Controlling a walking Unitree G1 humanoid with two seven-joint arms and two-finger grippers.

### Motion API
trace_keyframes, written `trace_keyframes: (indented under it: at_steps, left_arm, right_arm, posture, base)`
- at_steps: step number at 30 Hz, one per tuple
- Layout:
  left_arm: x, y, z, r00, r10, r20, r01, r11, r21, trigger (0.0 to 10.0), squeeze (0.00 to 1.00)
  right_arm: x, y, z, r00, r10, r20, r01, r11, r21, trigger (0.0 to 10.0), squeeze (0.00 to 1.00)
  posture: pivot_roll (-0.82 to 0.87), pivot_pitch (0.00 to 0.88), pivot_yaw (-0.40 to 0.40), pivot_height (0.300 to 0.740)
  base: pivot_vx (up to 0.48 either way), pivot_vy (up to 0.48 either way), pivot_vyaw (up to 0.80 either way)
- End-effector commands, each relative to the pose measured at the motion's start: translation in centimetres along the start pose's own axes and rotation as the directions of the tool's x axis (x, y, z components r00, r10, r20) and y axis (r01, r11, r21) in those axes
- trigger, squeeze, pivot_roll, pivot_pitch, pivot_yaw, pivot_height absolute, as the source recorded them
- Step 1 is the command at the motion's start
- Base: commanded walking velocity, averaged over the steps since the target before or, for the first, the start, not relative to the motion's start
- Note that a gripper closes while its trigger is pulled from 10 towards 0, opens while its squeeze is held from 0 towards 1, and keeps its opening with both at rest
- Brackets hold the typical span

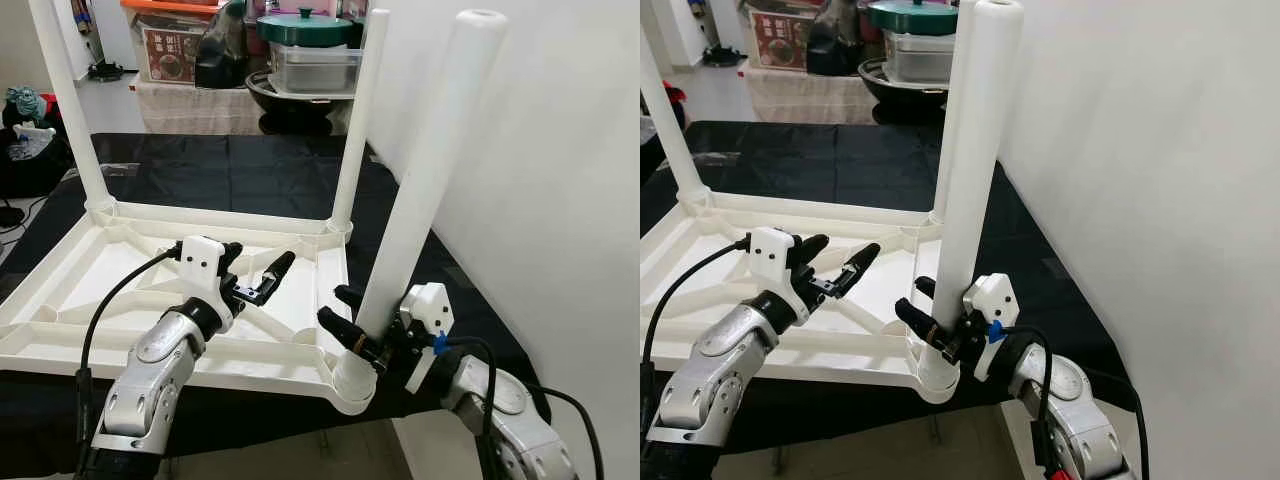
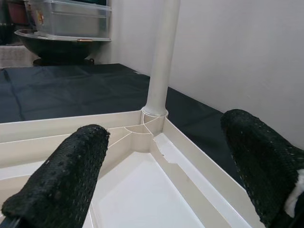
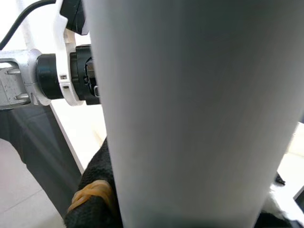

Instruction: Building children table

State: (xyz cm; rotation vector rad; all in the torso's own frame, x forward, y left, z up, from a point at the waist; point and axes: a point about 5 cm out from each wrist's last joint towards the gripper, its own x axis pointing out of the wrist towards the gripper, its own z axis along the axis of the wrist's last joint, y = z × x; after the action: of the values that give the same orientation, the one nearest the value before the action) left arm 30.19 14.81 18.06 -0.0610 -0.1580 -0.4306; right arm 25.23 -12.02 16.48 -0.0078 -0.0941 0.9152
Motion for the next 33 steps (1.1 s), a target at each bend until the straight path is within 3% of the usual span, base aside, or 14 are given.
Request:
trace_keyframes:
  at_steps: [1,3,8,10,11,12,15,17,20,21,23,27,31,33]
  left_arm:
    - [-0.2,0.0,-0.1,1.0,-0.005,-0.012,0.005,1.0,0.001,10.0,0.0]
    - [-0.2,0.0,-0.1,1.0,-0.005,-0.012,0.005,1.0,0.001,10.0,0.0]
    - [-0.2,0.1,-0.2,1.0,-0.001,-0.014,0.001,1.0,0.002,10.0,0.0]
    - [-0.2,0.2,-0.2,1.0,0.001,-0.016,-0.001,1.0,0.003,10.0,0.0]
    - [-0.2,0.2,-0.2,1.0,0.001,-0.016,-0.001,1.0,0.003,10.0,0.0]
    - [-0.1,0.2,-0.2,1.0,0.001,-0.017,-0.001,1.0,0.004,10.0,0.0]
    - [-0.1,0.3,-0.2,1.0,0.002,-0.016,-0.002,1.0,0.006,10.0,0.0]
    - [0.0,0.4,-0.1,1.0,0.007,-0.015,-0.007,1.0,0.011,10.0,0.0]
    - [0.1,0.5,-0.1,1.0,0.009,-0.015,-0.009,1.0,0.013,10.0,0.0]
    - [0.0,0.5,-0.1,1.0,0.014,-0.016,-0.013,1.0,0.013,10.0,0.0]
    - [0.0,0.5,-0.1,1.0,0.014,-0.016,-0.013,1.0,0.013,10.0,0.0]
    - [0.0,0.6,-0.2,1.0,0.02,-0.018,-0.02,1.0,0.015,10.0,0.0]
    - [0.1,0.8,-0.2,1.0,0.027,-0.016,-0.027,0.999,0.021,10.0,0.0]
    - [0.1,0.8,-0.2,0.999,0.028,-0.016,-0.027,0.999,0.021,10.0,0.0]
  right_arm:
    - [0.1,0.7,-1.7,0.997,0.032,-0.064,-0.028,0.998,0.062,10.0,0.0]
    - [0.1,0.4,-1.8,0.997,0.006,-0.072,-0.002,0.998,0.058,10.0,0.0]
    - [-0.4,-2.7,-3.1,0.952,-0.238,-0.195,0.232,0.971,-0.051,10.0,0.0]
    - [-1.2,-5.1,-4.0,0.865,-0.421,-0.275,0.403,0.907,-0.12,10.0,0.0]
    - [-1.2,-5.1,-4.0,0.865,-0.421,-0.275,0.403,0.907,-0.12,10.0,0.0]
    - [-1.6,-6.0,-4.4,0.812,-0.496,-0.306,0.485,0.867,-0.118,10.0,0.0]
    - [-2.1,-6.8,-4.8,0.762,-0.555,-0.335,0.549,0.827,-0.123,10.0,0.0]
    - [-3.2,-8.0,-5.7,0.642,-0.661,-0.389,0.671,0.729,-0.132,10.0,0.0]
    - [-3.6,-8.3,-6.1,0.594,-0.698,-0.401,0.727,0.679,-0.105,10.0,0.0]
    - [-3.9,-8.4,-6.6,0.532,-0.742,-0.408,0.802,0.596,-0.039,10.0,0.0]
    - [-3.9,-8.4,-6.6,0.532,-0.742,-0.408,0.802,0.596,-0.039,10.0,0.0]
    - [-4.3,-8.7,-7.1,0.408,-0.816,-0.41,0.889,0.457,-0.026,10.0,0.0]
    - [-4.8,-8.0,-7.8,0.333,-0.845,-0.418,0.916,0.396,-0.072,10.0,0.0]
    - [-4.8,-7.9,-7.9,0.326,-0.847,-0.419,0.917,0.392,-0.077,10.0,0.0]
  posture:
    - [0.1,0.0,-0.108,0.74]
    - [0.1,0.0,-0.108,0.74]
    - [0.09,0.0,-0.104,0.74]
    - [0.09,0.0,-0.103,0.74]
    - [0.09,0.0,-0.103,0.74]
    - [0.09,0.0,-0.1,0.74]
    - [0.09,0.0,-0.1,0.74]
    - [0.09,0.0,-0.1,0.74]
    - [0.09,0.0,-0.101,0.74]
    - [0.09,0.0,-0.102,0.74]
    - [0.09,0.0,-0.102,0.74]
    - [0.09,0.0,-0.103,0.74]
    - [0.09,0.0,-0.102,0.74]
    - [0.09,0.0,-0.102,0.74]
  base:
    - [0.0,0.0,0.0]
    - [0.0,0.0,0.0]
    - [0.0,0.0,0.0]
    - [0.0,0.0,0.0]
    - [0.0,0.0,0.0]
    - [0.0,0.0,0.0]
    - [0.0,0.0,0.0]
    - [0.0,0.0,0.0]
    - [0.0,0.0,0.0]
    - [0.0,0.0,0.0]
    - [0.0,0.0,0.0]
    - [0.0,0.0,0.0]
    - [0.0,0.0,0.0]
    - [0.0,0.0,0.0]
